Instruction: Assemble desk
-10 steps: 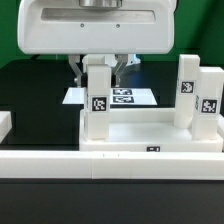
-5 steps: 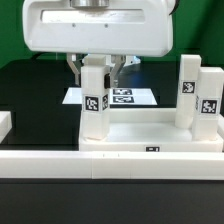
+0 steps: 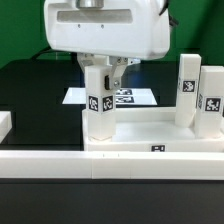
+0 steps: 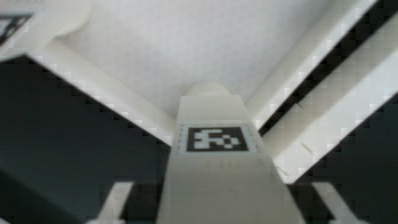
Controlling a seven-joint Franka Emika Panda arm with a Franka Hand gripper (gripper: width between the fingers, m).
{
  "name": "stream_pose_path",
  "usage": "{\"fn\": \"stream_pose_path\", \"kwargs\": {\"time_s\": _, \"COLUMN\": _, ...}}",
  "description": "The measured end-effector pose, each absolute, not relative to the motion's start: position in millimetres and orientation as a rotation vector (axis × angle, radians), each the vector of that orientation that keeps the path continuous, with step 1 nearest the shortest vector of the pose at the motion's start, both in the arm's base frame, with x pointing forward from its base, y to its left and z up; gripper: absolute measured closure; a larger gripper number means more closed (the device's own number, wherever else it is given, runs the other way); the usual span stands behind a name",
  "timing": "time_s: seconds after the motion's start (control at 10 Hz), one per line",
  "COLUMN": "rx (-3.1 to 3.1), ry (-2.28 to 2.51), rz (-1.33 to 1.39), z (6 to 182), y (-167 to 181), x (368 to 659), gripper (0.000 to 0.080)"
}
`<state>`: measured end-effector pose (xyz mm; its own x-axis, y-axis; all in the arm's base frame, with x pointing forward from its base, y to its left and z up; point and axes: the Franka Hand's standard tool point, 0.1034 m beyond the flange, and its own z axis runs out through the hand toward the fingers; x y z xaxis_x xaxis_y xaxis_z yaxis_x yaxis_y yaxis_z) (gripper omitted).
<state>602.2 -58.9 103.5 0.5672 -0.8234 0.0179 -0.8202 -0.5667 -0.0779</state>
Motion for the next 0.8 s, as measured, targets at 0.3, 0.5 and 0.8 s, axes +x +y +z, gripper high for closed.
{"fn": "stream_pose_path", "kwargs": {"time_s": 0.3, "rx": -2.503, "ry": 1.778, "rz": -0.070, "z": 103.1, "y": -57.6, "x": 602.8, "gripper": 0.0509}}
{"fn": "stream_pose_path", "kwargs": {"time_s": 0.5, "rx": -2.477, "ry": 1.810, "rz": -0.068, "z": 103.1, "y": -57.3, "x": 603.0, "gripper": 0.0509}}
{"fn": "stream_pose_path", "kwargs": {"time_s": 0.8, "rx": -2.571, "ry": 1.681, "rz": -0.061, "z": 103.6, "y": -57.8, "x": 602.7, "gripper": 0.0225}}
